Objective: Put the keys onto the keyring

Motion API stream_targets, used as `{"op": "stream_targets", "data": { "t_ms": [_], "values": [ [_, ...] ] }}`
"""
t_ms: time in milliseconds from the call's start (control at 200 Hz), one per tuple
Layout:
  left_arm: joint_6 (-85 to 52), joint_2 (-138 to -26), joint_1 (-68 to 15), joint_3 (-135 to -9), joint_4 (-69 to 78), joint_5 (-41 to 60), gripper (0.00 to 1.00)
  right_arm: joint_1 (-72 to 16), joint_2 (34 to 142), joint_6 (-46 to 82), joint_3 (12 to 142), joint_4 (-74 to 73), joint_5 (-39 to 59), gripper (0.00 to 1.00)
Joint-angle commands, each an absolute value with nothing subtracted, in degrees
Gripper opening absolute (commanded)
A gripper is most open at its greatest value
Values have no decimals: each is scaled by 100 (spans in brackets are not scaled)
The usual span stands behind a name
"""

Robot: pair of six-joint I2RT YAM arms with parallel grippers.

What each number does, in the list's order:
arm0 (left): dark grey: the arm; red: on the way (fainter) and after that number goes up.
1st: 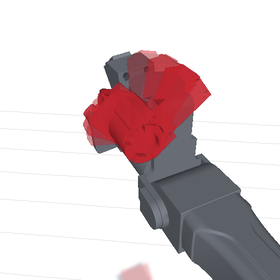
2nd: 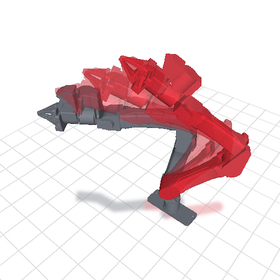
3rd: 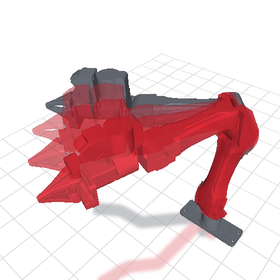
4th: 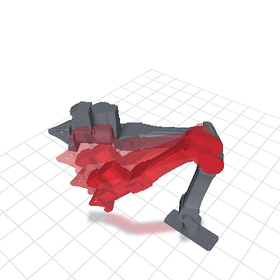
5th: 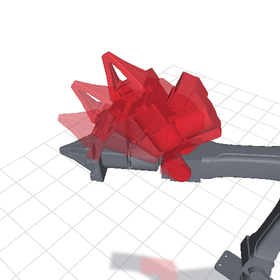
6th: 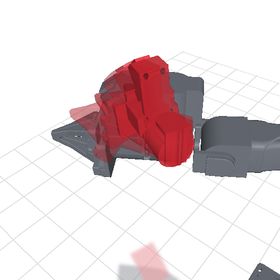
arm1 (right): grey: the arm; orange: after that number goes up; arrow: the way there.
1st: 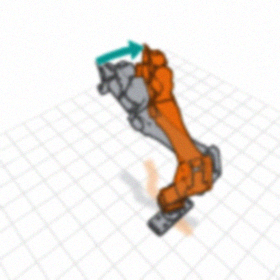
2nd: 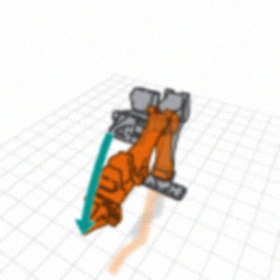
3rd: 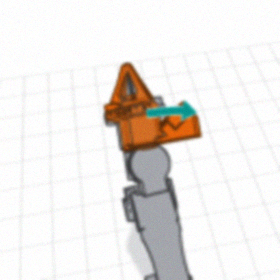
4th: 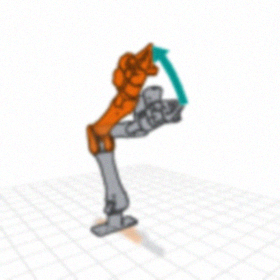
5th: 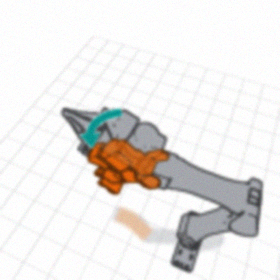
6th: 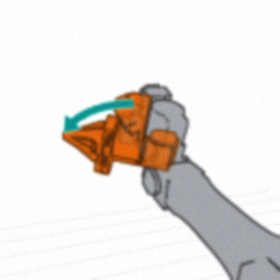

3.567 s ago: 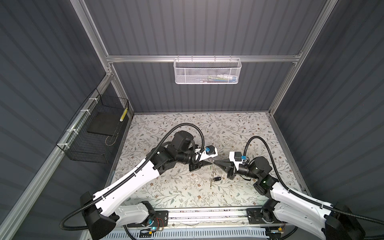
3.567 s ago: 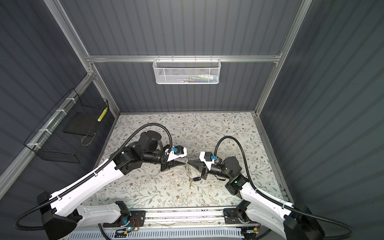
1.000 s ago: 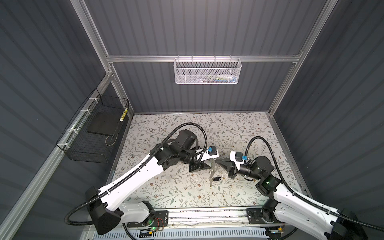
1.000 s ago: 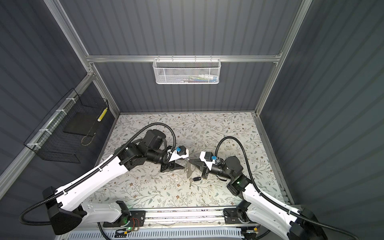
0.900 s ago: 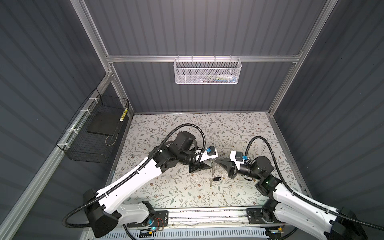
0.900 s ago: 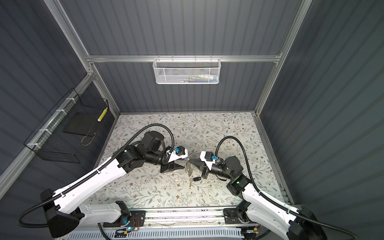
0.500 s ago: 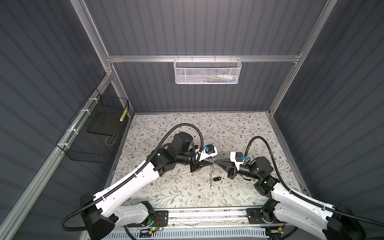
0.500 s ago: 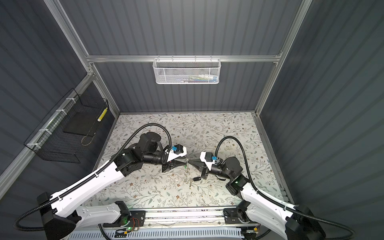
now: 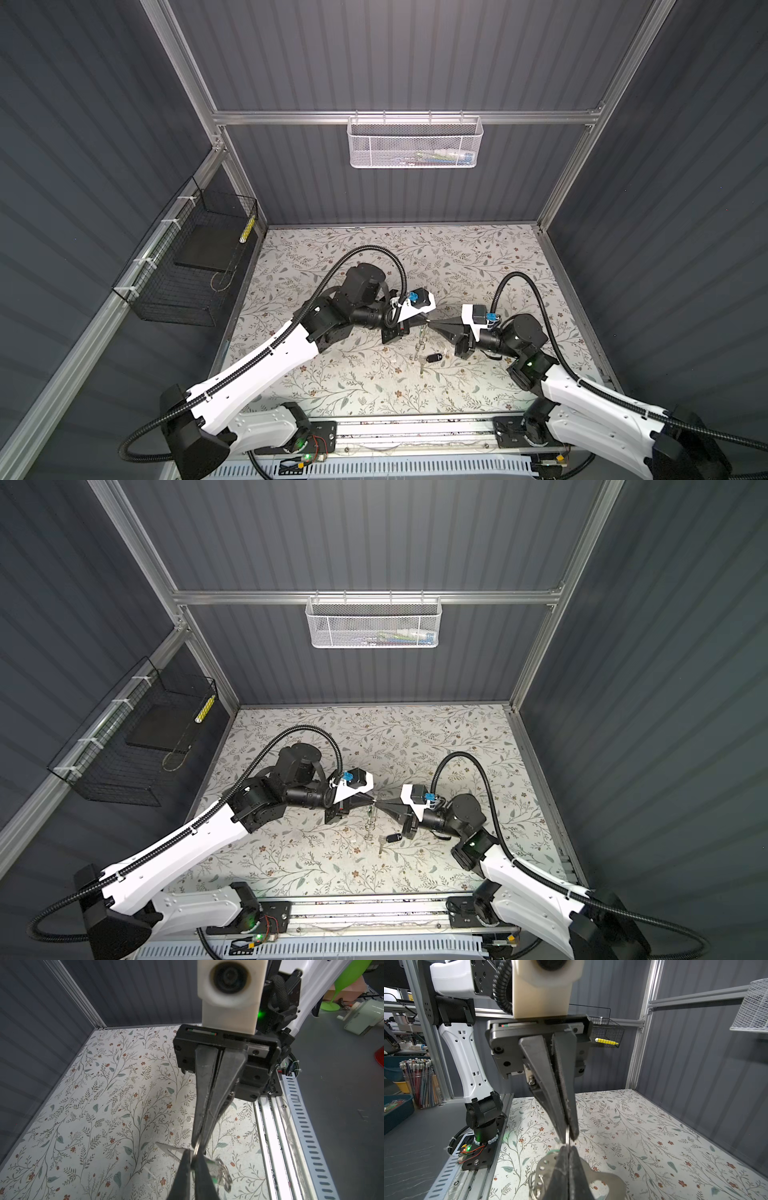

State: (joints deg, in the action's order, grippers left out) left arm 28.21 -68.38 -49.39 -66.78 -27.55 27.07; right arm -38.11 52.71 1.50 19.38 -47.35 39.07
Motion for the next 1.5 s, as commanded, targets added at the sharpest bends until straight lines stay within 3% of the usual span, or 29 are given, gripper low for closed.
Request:
{"op": "stream_targets", "data": {
  "t_ms": [0,100,275,725,1141,1356,1481,1496],
  "values": [
    [2920,-6896,-4901,-6831,-2918,2849,0,-3840,5258,120,1921,-4980,3885,7],
    [3032,-6970,-4898,-7005,-3170,2843,0,-3836,5124,-10,1922,-4707,3592,22],
    [3366,-7403,-4900,-7612,-4054,2742,0,-3834,4794,-373,2336,-3476,3372,26],
    [3923,-8158,-4920,-8863,-5341,2605,0,-3884,4693,-682,2584,-2767,3436,16],
    [4018,-8298,-4926,-9009,-5547,2776,0,-3964,4872,-636,2618,-2930,3200,20],
    [4058,-8421,-4935,-9092,-5580,2995,0,-4012,4992,-605,2659,-3003,3223,13],
    [4080,-8455,-4946,-9088,-5646,2990,0,-4025,4988,-576,2618,-3151,3245,4],
    [4076,-8448,-4938,-9084,-5647,3006,4,-4025,4984,-568,2610,-3173,3254,3]
  ]
}}
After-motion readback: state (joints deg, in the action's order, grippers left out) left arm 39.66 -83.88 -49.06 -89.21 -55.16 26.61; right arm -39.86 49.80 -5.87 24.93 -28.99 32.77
